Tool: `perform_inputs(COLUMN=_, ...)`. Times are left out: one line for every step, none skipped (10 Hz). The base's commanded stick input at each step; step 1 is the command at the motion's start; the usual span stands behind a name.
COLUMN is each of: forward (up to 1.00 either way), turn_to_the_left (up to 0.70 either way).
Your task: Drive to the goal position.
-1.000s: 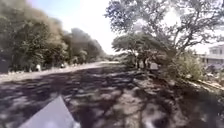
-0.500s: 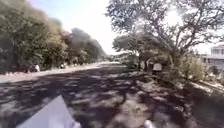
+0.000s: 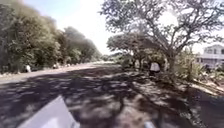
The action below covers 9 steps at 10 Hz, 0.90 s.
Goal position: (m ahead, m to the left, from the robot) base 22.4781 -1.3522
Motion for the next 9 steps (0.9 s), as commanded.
perform_inputs(forward=0.5, turn_to_the_left=0.0)
perform_inputs(forward=0.5, turn_to_the_left=0.0)
perform_inputs(forward=0.5, turn_to_the_left=0.0)
perform_inputs(forward=0.5, turn_to_the_left=0.0)
perform_inputs(forward=0.5, turn_to_the_left=0.0)
perform_inputs(forward=0.5, turn_to_the_left=0.0)
perform_inputs(forward=0.5, turn_to_the_left=0.0)
perform_inputs(forward=0.5, turn_to_the_left=0.0)
perform_inputs(forward=0.5, turn_to_the_left=0.0)
